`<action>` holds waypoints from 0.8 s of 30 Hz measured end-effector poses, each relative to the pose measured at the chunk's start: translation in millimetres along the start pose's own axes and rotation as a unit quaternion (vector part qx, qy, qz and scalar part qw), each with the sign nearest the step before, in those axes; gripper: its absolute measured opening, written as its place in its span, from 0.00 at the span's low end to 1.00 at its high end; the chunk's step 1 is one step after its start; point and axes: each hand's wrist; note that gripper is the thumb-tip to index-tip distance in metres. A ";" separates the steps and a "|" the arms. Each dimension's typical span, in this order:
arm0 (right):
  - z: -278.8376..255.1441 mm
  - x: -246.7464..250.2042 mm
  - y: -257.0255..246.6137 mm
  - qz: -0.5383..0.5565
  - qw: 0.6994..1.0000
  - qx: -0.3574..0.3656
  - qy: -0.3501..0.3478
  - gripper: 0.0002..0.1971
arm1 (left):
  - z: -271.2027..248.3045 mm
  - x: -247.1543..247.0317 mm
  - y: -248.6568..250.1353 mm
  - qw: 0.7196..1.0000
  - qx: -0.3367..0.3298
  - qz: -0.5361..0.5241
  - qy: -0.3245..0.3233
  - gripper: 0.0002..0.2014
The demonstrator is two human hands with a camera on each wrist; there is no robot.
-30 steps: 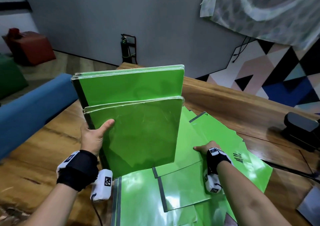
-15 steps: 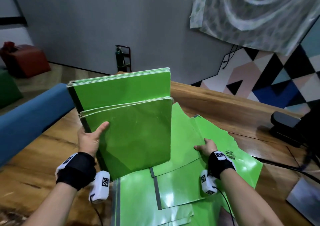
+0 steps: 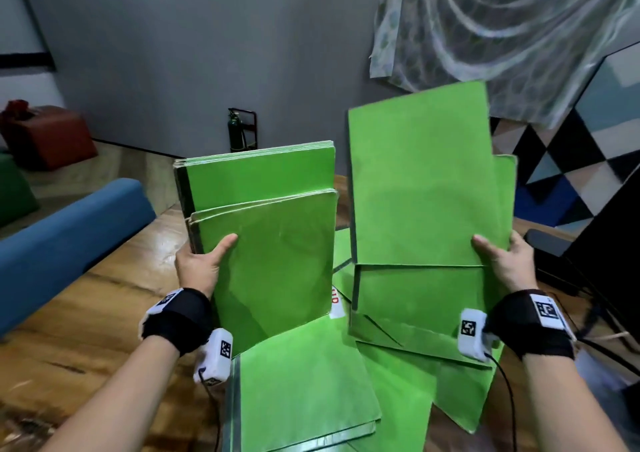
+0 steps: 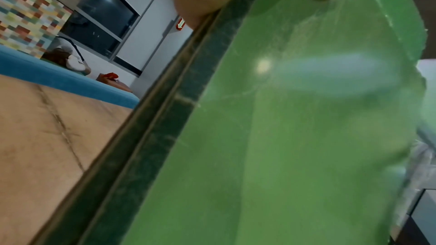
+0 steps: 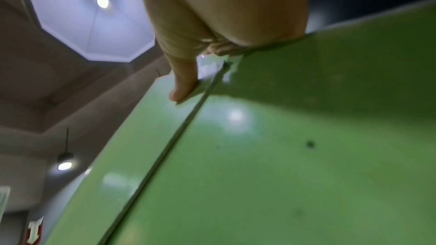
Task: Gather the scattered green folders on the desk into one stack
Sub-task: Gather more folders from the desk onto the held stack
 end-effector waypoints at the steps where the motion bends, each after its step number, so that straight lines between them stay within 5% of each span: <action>1: -7.6 0.4 -8.5 0.011 1.000 0.007 0.002 0.25 | 0.0 1.1 1.1 1.000 0.003 0.001 -0.002 0.22; 6: -27.9 -9.0 -4.1 0.111 0.993 0.028 -0.009 0.32 | 7.5 3.2 -4.5 1.000 0.009 0.025 -0.016 0.19; 12: -48.7 -64.6 55.1 0.137 0.986 -0.046 -0.078 0.45 | 12.6 3.9 -15.7 0.998 0.021 0.013 -0.058 0.17; 18: -76.6 -142.2 98.1 0.052 0.963 -0.135 -0.229 0.62 | 9.2 14.1 -21.2 0.992 0.001 0.053 -0.115 0.21; 24: -66.2 -166.8 99.7 0.006 0.961 -0.157 -0.228 0.61 | 2.0 21.7 -16.7 0.990 -0.006 0.063 -0.129 0.20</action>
Point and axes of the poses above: each hand's wrist, its own z-axis towards the middle knuckle, its own x-axis out of the back of the hand, y = z × x, and after that the axes turned 13 degrees about z, right-handed
